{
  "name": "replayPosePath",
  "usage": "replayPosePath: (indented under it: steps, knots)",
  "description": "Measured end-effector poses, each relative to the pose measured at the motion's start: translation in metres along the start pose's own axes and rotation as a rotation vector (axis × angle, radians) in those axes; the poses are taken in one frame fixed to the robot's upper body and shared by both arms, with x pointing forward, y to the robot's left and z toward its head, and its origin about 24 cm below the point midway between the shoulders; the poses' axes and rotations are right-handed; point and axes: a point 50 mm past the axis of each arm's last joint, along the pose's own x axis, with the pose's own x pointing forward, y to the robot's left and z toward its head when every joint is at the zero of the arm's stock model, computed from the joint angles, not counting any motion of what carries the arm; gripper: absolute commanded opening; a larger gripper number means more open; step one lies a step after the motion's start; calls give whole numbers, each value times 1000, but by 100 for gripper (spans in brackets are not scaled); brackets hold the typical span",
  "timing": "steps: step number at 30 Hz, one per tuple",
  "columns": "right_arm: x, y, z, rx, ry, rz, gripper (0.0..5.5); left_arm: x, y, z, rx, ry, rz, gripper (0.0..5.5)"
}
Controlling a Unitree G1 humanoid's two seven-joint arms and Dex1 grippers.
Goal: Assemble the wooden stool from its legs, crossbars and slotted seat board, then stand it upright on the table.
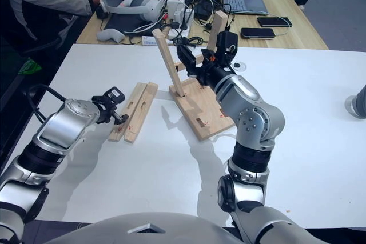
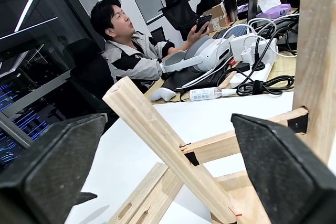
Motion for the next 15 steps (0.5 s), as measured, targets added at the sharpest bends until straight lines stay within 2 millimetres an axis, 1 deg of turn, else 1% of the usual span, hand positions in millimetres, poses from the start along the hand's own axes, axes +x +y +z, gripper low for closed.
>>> replayPosePath:
  steps: [1,3,4,6,8,9,11,12,13,15]
  knots:
    - [-6,-2,0,3,-1,10,445,-2,3,3,-8,-15,10,429]
    - [-25,-9,-1,-11,21,47,445,-5,8,7,-43,-40,20,429]
    - [-36,-15,-1,-19,32,56,445,-7,10,9,-71,-55,28,429]
    - [-68,-31,2,-32,63,71,445,-9,14,15,-144,-105,53,429]
    - [-86,-42,4,-15,73,47,445,-9,15,22,-209,-149,67,429]
    - [-92,-48,5,-2,59,11,445,-9,16,26,-248,-177,76,429]
    - [-103,-72,5,26,42,-165,445,-11,22,38,-342,-257,123,429]
    - [-110,-90,1,38,42,-302,445,-13,25,47,-396,-315,154,429]
    - [-114,-104,-6,48,61,-408,445,-15,25,57,-449,-375,167,429]
    - [-118,-120,-16,42,87,-528,445,-16,19,70,-549,-455,156,429]
